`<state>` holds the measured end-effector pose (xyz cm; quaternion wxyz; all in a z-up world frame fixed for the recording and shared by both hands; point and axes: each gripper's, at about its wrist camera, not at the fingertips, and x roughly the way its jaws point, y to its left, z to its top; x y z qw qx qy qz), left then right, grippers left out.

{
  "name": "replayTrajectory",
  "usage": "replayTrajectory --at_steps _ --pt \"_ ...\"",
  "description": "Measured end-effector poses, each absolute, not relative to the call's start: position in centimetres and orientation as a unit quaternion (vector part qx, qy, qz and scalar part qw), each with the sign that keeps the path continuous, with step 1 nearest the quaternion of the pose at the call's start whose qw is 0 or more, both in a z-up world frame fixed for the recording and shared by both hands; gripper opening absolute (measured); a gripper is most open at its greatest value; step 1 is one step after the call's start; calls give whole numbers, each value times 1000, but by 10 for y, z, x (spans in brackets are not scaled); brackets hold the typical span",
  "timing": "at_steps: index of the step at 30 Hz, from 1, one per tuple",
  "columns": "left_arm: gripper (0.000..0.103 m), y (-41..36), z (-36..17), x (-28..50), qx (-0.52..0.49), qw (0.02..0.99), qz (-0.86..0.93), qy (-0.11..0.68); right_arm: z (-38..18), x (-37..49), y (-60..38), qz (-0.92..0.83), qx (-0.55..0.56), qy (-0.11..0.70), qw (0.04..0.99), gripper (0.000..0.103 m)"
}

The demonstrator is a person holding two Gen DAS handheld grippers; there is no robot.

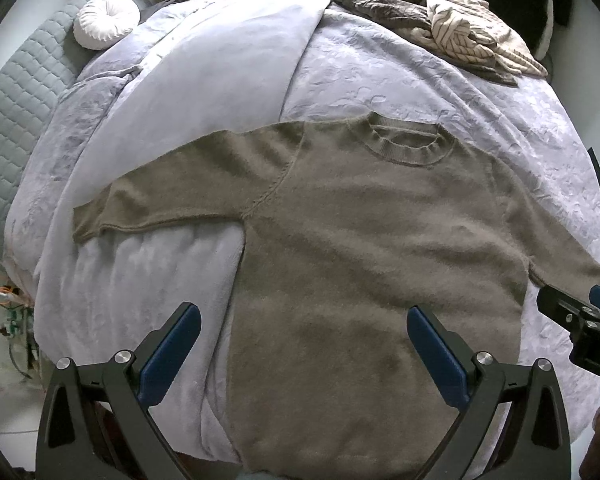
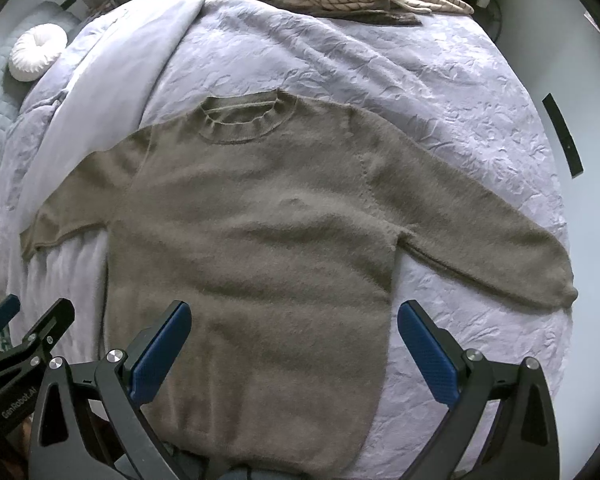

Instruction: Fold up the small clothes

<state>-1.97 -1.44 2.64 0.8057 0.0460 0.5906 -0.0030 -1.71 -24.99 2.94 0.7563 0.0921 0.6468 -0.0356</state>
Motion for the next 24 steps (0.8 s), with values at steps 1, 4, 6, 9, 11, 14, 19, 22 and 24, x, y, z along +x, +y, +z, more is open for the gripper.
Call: replayTrajectory --at_steps 1,4,6,9,11,14,19,22,24 --pt "103 -14 27 -20 46 806 -3 590 29 -17 -249 -35 92 646 757 103" --pt "103 -15 27 -20 46 806 -2 590 29 -18 -249 -37 90 645 758 103" --pt "103 -14 28 -21 46 808 0 588 30 -19 -247 -38 88 642 761 103" --pt "103 -12 29 -25 45 810 3 585 33 -19 -246 -39 84 637 765 103" --pt "103 -12 30 -26 45 810 5 584 35 -19 -245 -38 81 635 768 103" --pt "103 -14 30 -25 46 809 6 586 37 -19 -246 -39 79 632 770 103" --pt "103 -15 31 -24 48 810 6 584 37 -19 -246 -41 78 630 772 103" --pt "103 -16 31 -25 48 810 7 584 39 -19 -246 -42 75 628 773 103" --pt "103 -16 30 -25 48 810 7 585 38 -19 -245 -42 74 628 773 103"
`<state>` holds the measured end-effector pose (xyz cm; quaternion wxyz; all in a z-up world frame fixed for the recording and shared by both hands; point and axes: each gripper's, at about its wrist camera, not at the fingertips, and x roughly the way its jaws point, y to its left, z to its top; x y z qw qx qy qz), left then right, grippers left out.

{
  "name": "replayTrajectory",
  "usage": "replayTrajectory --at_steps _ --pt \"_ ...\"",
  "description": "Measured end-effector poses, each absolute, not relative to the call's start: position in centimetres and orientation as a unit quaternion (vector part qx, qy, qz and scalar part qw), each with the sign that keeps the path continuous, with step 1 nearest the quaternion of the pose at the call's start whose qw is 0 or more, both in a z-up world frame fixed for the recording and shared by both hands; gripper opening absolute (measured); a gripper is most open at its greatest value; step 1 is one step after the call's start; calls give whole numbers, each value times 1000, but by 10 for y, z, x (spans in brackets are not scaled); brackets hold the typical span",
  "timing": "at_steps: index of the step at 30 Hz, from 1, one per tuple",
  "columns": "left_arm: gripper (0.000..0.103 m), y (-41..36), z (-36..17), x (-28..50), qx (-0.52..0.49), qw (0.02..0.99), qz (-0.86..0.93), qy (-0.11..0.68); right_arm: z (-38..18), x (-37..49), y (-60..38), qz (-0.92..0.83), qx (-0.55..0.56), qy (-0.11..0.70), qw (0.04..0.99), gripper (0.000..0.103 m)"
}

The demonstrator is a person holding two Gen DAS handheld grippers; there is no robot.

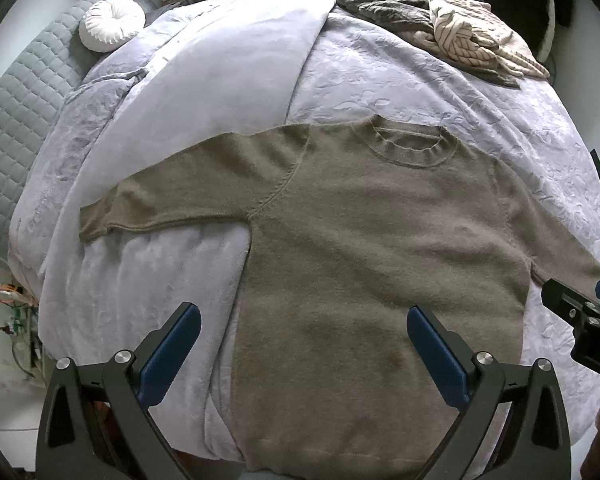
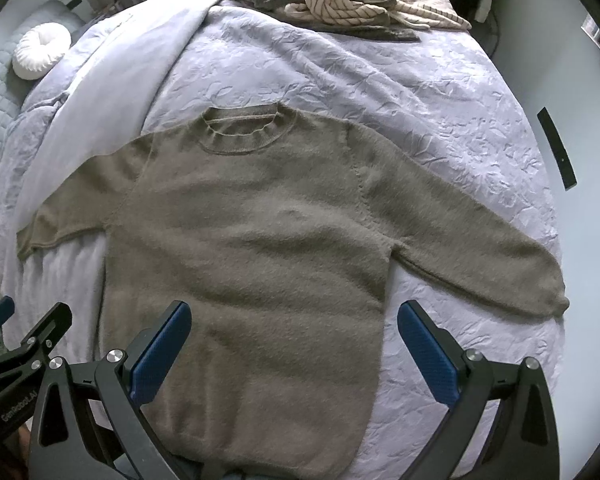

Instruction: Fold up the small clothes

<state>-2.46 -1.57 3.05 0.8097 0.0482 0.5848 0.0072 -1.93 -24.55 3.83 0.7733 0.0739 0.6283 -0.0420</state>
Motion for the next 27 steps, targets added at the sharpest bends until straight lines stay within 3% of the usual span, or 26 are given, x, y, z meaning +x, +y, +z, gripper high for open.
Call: replayTrajectory --at_steps 27 --pt "103 -13 30 -25 49 811 8 584 37 -17 -245 -43 73 625 776 103"
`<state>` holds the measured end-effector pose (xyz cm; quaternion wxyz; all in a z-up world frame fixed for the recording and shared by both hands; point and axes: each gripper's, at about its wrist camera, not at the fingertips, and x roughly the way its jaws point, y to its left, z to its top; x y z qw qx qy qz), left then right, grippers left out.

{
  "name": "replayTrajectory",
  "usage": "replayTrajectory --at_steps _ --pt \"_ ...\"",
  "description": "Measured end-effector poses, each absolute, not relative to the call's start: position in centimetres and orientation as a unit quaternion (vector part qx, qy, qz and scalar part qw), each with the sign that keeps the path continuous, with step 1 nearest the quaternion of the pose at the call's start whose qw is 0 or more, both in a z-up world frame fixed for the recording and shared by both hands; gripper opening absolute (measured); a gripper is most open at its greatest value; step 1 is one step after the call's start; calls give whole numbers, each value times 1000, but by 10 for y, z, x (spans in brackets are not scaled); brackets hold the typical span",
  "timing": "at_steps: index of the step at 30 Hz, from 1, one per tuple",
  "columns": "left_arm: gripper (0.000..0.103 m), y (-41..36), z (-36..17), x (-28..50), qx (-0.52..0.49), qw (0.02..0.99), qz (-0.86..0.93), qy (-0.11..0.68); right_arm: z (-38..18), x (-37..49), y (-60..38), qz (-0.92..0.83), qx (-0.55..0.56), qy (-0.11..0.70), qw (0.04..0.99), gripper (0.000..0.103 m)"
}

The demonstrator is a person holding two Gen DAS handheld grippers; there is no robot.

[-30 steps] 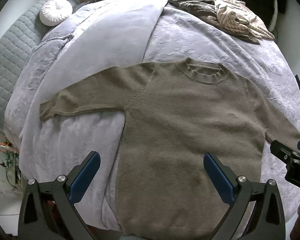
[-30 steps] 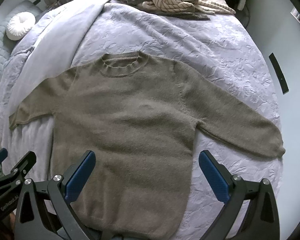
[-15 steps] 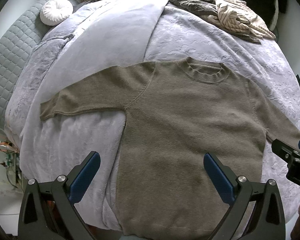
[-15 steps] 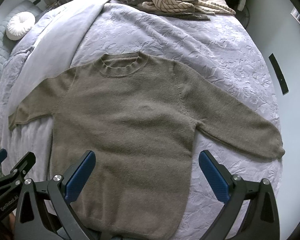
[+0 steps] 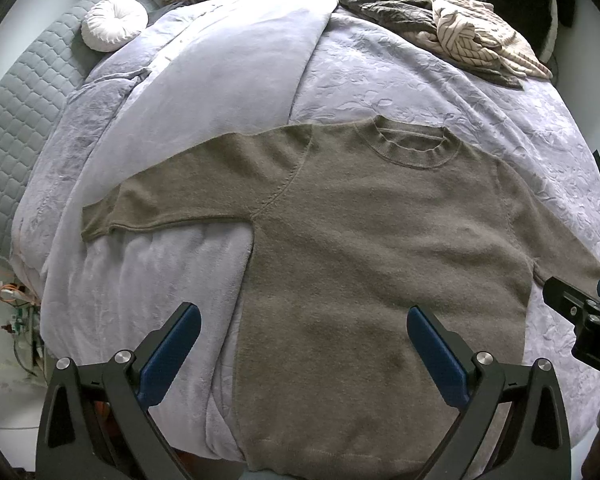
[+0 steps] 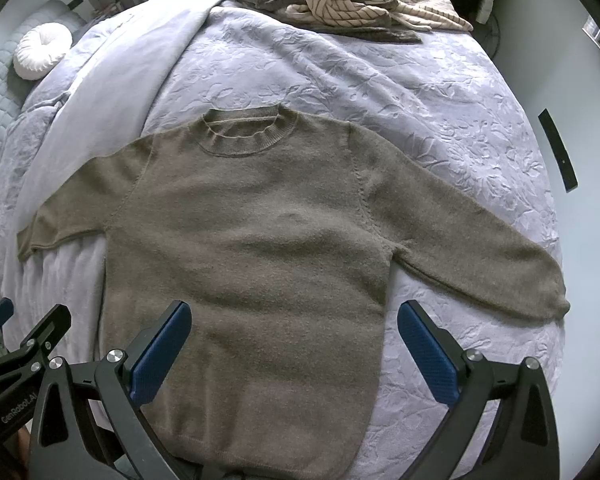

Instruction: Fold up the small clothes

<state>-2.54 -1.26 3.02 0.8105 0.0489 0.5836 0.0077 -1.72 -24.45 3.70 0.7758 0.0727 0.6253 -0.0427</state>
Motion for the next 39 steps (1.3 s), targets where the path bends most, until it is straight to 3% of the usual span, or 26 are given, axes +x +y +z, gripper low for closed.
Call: replayTrajectory --at_steps 23,39 --pt "103 6 26 -21 30 807 1 590 30 -11 -230 -58 63 630 772 103" --pt "103 84 -38 21 -42 776 -38 628 -20 -6 -180 -23 171 656 735 103"
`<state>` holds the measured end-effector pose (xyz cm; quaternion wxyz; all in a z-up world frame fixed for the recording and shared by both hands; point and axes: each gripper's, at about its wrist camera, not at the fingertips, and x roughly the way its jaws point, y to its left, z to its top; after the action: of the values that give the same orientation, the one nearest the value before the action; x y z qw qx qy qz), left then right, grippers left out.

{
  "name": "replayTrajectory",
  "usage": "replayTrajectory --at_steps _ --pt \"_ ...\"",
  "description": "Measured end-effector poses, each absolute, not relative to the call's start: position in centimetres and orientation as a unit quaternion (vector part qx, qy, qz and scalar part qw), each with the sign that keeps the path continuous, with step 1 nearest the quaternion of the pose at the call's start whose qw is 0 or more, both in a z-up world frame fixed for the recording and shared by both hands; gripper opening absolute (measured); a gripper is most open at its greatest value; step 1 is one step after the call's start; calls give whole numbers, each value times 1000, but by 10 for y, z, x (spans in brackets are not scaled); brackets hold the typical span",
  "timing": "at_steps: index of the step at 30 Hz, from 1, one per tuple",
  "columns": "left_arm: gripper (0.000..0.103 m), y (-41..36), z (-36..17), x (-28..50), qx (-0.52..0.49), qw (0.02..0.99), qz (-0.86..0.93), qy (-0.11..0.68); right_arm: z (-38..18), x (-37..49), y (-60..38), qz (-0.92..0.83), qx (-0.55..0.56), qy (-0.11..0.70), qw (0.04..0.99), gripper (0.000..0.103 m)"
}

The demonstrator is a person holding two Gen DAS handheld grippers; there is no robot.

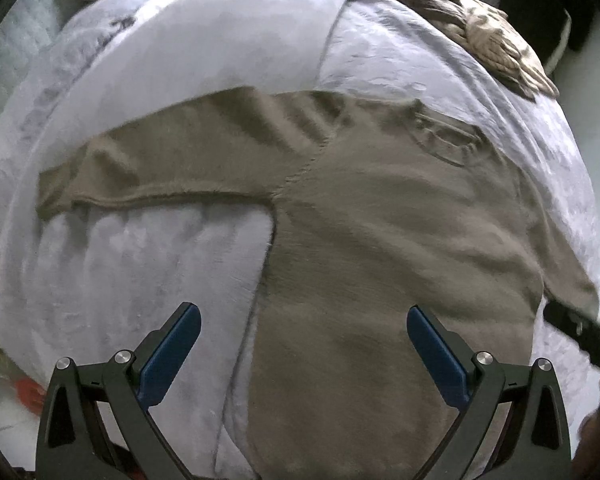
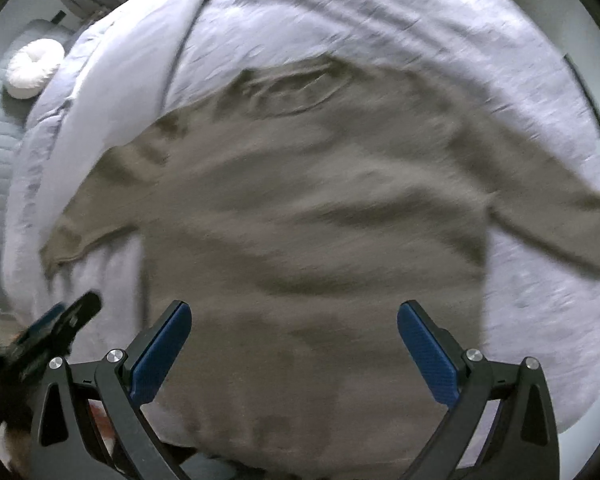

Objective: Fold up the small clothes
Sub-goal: 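Grasp a sweater sleeve cuff with the left tool and fold it across the body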

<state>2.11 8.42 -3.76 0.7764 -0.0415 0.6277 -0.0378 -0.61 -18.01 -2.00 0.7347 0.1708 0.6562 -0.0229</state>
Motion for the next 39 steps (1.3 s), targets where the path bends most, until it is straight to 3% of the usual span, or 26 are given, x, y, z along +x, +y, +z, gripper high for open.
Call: replayTrajectory --at_steps 15,17,20,21,22,27,32,39 --pt "103 329 -139 90 -249 758 125 590 -52 -10 -86 17 159 705 691 103" --pt "98 350 -146 98 -266 762 145 573 -51 -12 -85 12 156 706 691 103" --pt "55 365 -151 112 -278 762 143 567 -53 -13 -81 8 159 707 689 103" --pt "27 368 -153 116 -287 761 131 567 -54 -11 -81 7 160 707 689 103" --pt "6 370 -156 119 -300 760 111 565 -53 -12 -80 5 162 706 689 103" --pt "6 371 -135 112 -304 790 65 528 -48 -13 -80 19 153 700 697 103" --pt "6 330 -75 111 -254 843 -18 475 -45 -10 -94 39 158 689 706 103" --pt "6 200 -1 109 -176 869 -154 436 -33 -12 -147 40 188 665 722 103"
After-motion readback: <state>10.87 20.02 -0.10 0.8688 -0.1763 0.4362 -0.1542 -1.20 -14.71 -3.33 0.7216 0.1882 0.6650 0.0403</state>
